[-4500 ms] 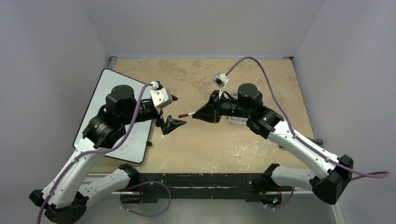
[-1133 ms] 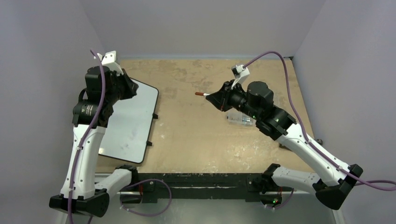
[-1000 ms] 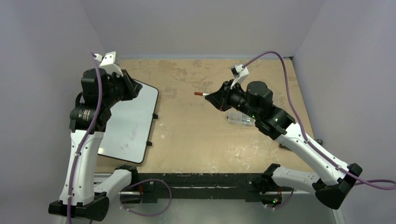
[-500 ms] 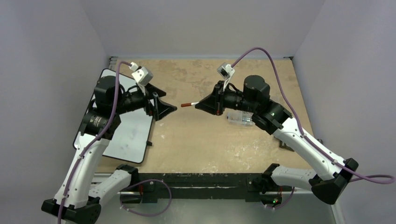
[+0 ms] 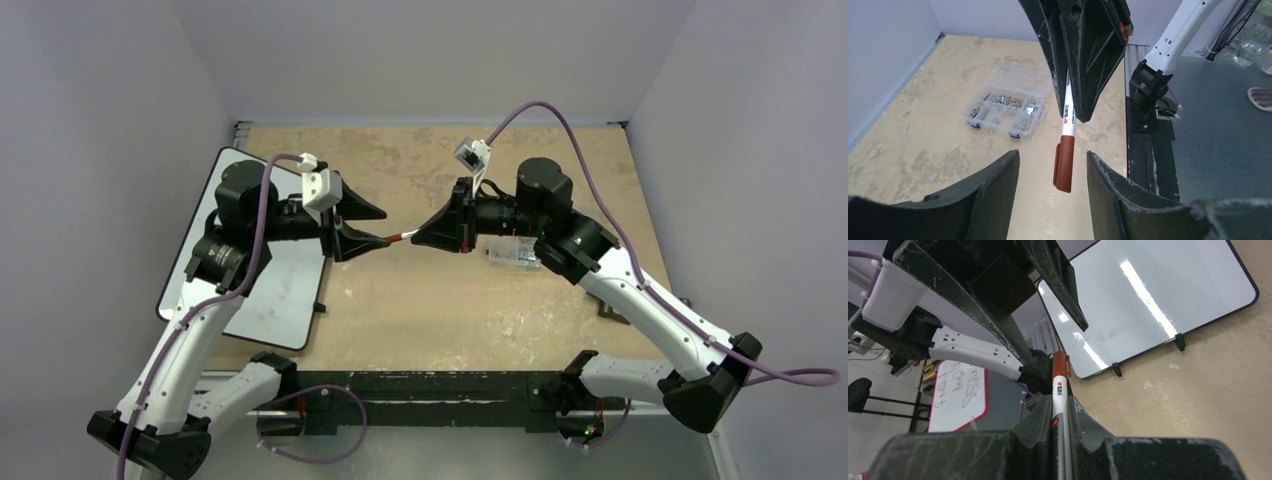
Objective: Write a sentence on the whiteboard
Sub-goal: Open the pen cap from the whiteboard marker.
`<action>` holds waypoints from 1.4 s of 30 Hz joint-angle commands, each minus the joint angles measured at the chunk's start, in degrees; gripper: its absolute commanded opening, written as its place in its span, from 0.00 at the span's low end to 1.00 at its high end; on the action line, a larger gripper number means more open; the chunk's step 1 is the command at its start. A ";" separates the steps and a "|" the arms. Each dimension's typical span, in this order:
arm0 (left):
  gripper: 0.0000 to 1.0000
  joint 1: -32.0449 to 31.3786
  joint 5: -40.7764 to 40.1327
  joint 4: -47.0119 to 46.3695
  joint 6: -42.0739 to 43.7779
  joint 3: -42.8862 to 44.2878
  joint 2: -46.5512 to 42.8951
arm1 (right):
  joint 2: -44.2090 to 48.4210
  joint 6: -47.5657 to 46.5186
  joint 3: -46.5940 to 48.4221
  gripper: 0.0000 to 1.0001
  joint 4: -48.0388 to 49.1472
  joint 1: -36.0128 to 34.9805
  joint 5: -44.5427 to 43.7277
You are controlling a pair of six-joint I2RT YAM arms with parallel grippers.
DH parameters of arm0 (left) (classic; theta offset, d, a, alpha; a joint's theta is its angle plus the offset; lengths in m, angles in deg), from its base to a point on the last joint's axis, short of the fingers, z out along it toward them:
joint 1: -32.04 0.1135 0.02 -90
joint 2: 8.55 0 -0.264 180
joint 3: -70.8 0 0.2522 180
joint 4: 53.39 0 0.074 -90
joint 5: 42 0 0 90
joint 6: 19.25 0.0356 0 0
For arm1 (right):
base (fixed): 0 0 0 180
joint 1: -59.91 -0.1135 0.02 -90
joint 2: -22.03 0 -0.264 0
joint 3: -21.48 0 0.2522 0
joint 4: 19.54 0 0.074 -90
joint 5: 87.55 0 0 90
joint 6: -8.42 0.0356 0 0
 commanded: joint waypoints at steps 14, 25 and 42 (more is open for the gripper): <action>0.40 -3.86 -1.57 5.67 5.70 3.57 4.70 | -1.83 2.03 3.33 0.00 3.68 0.24 1.99; 0.00 -5.10 -4.41 8.25 8.13 3.11 4.49 | -0.39 3.02 3.19 0.00 2.24 1.94 -2.01; 0.00 -5.14 -6.90 1.21 5.05 0.47 6.25 | 6.31 1.83 -0.87 0.00 -1.43 12.92 3.94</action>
